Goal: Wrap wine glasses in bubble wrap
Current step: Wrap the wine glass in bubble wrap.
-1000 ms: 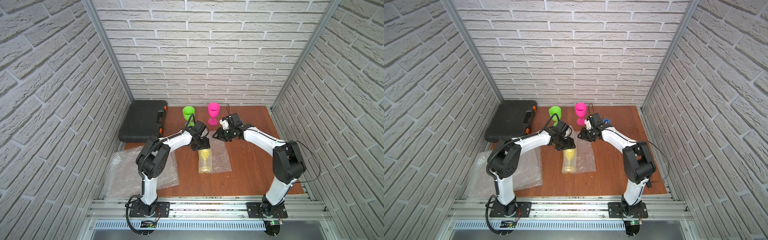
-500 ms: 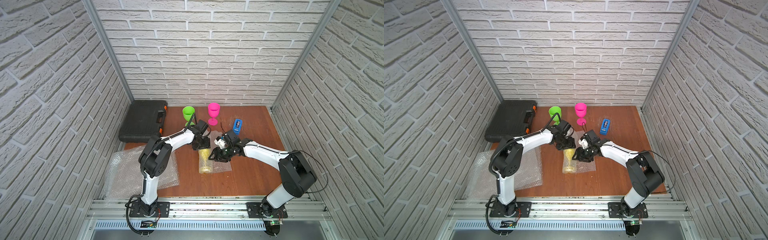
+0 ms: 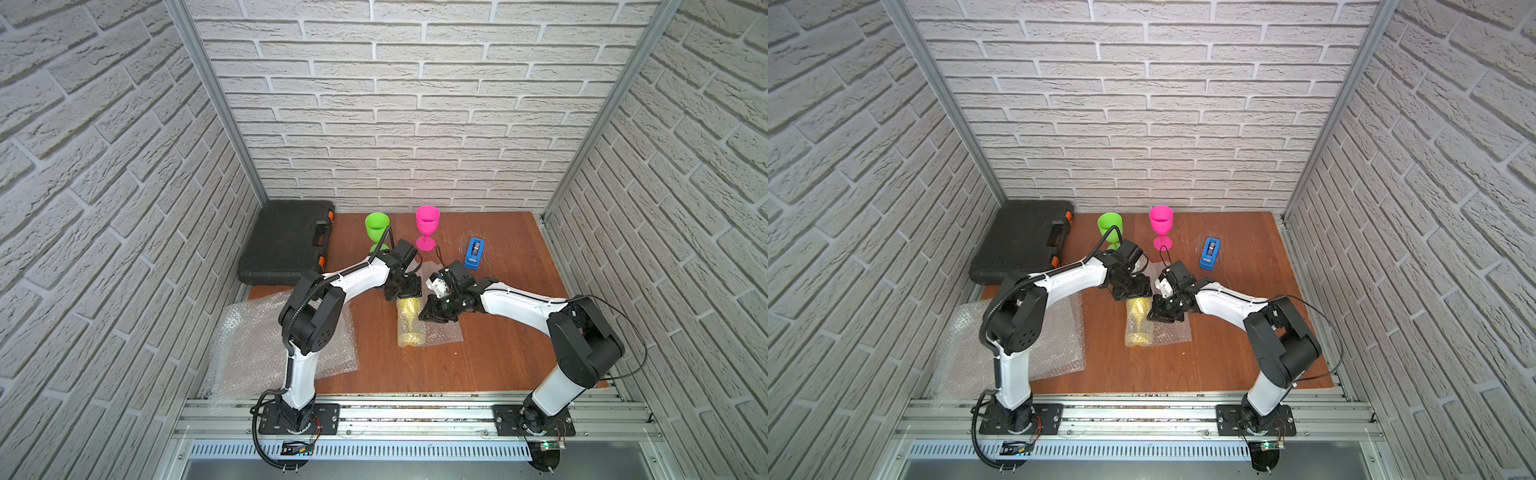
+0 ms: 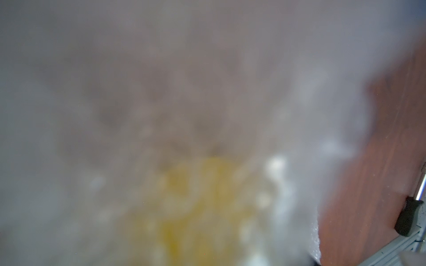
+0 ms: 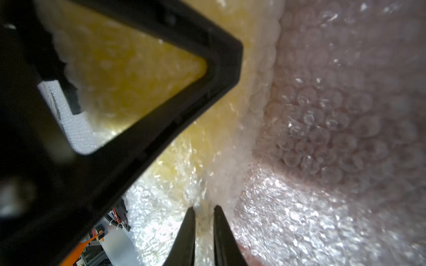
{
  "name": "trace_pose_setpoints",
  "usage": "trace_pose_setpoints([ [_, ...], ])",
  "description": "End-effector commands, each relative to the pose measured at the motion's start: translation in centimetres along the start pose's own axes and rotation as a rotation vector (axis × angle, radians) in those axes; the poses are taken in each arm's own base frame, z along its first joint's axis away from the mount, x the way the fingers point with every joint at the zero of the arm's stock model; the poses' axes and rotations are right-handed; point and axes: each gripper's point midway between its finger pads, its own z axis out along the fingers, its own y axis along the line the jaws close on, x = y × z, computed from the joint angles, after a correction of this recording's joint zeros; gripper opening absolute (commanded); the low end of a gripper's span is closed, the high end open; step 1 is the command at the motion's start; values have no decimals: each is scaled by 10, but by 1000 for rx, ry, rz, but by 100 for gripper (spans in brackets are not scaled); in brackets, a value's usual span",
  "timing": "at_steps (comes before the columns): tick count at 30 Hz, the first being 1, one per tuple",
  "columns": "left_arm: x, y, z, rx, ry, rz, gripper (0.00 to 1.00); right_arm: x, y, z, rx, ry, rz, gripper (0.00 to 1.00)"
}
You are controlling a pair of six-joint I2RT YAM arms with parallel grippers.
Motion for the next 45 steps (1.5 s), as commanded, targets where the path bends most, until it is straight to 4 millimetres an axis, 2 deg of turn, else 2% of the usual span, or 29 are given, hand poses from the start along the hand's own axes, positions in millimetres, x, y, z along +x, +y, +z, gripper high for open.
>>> trace_pose_setpoints([
  [1,24,37,6,-145,74,0,86,-4,-4,-2,32,-12,-4,14],
  [6,10,25,-12,-96,6,14,98,-3,-9,-4,38,-12,7,13],
  [17,0,17,-43,-45,-89,-11,98,-2,-20,-5,34,-10,44,13],
  [26,4,24,-64,11,-197,-163,98,-3,-22,-5,29,-4,52,12],
  [32,10,24,-59,90,-233,-243,98,-4,-21,-6,25,-4,52,12],
  [40,13,24,-25,106,-173,-269,95,-6,-20,-9,25,-2,50,13],
  [45,9,22,-12,93,-149,-254,95,-10,-20,-21,29,-35,54,19],
])
